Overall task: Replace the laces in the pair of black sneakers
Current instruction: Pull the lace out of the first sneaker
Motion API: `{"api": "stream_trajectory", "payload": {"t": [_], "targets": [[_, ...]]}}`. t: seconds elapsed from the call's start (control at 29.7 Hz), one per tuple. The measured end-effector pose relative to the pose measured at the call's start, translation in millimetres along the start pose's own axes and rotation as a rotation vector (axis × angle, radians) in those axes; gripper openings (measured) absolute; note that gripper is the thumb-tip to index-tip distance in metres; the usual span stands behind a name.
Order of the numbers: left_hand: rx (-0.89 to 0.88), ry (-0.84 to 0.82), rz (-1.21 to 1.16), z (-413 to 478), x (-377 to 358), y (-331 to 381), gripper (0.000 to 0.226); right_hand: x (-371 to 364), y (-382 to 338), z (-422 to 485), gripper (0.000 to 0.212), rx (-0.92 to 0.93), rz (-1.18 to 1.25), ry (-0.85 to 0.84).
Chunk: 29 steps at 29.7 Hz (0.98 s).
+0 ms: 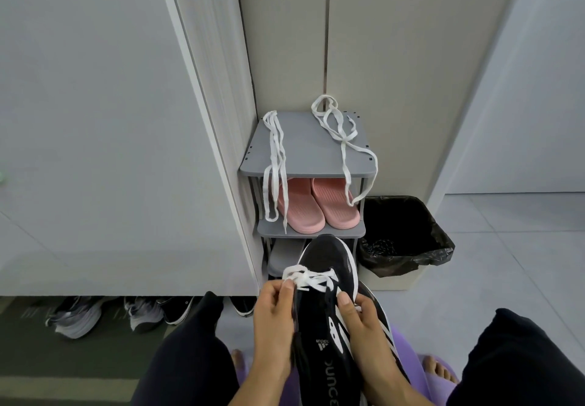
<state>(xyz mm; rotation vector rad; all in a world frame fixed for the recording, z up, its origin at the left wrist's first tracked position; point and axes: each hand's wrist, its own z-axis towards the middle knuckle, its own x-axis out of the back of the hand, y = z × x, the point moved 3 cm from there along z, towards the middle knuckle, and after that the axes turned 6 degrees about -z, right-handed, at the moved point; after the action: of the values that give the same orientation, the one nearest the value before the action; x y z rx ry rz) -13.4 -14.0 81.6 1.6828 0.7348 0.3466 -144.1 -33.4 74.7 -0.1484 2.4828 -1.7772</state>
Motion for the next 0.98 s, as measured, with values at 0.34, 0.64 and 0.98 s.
{"api": "stream_trajectory", "payload": {"t": [0.34,0.64,0.98], "targets": [[-0.221,-0.006,0.599,7.7,12.2,11.1,0.038,1.2,-8.0,-1.9,0.011,0.045,-0.026,-0.032],[0.518,-0.429,-0.27,-10.9,-3.3,12.3,0.068,-1.9,-14.9,-8.7,0.029,0.026,0.034,-0.206],[0.286,-0.15,-0.151,-17.4,-6.3,4.1,0.047,11.7,-37.2,6.8,0.022,0.386,-0.435,0.144]]}}
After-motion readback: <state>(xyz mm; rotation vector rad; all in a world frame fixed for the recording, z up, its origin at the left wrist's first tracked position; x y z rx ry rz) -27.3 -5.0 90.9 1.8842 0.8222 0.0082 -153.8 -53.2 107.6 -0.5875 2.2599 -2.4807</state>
